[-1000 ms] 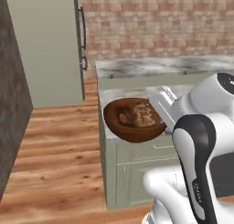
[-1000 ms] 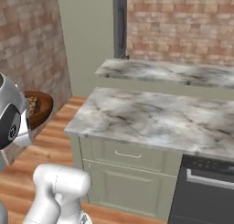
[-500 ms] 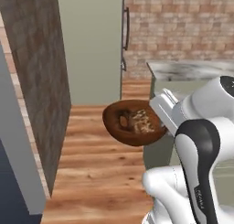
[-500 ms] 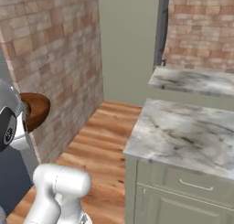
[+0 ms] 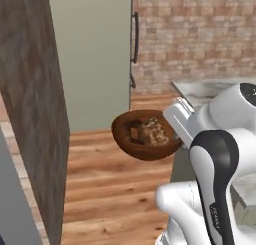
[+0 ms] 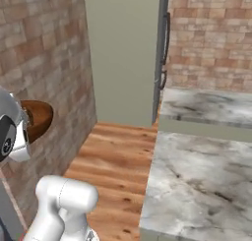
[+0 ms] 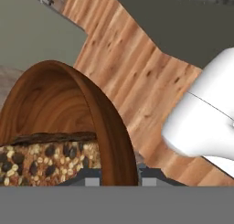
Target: Pick up the heated bread from the toaster oven and place it in the bowl. Then move the bread bowl to the dining counter.
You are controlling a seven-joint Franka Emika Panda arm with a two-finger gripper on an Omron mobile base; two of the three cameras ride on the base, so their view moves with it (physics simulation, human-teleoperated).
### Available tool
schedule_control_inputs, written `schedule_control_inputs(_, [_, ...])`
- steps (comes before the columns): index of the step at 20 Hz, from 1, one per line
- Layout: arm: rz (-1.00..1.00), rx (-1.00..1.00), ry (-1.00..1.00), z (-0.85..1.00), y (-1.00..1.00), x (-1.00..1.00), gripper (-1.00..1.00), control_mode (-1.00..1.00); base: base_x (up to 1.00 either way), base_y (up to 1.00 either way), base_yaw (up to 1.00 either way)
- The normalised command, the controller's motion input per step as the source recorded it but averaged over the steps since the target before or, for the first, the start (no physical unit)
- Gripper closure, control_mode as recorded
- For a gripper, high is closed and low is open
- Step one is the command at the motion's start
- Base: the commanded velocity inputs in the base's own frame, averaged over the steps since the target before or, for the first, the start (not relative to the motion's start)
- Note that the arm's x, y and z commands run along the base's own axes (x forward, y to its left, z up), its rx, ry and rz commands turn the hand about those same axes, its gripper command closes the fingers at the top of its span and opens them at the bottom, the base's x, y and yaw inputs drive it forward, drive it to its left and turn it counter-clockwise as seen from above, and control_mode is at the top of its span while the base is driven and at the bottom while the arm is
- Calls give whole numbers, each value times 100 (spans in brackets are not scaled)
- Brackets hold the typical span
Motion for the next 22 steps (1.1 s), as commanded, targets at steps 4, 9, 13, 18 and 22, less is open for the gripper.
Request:
schedule_control_inputs(4, [0, 0, 0, 0, 0, 0, 100, 100, 100, 13, -45])
schedule_control_inputs(9, [0, 0, 0, 0, 0, 0, 100, 100, 91, 45, -54])
schedule_control_inputs(13, [0, 0, 0, 0, 0, 0, 100, 100, 78, 70, -69])
schedule_control_inputs(18, [0, 0, 0, 0, 0, 0, 100, 100, 55, 46, -82])
schedule_control_inputs(22, [0, 0, 0, 0, 0, 0, 100, 100, 14, 26, -91])
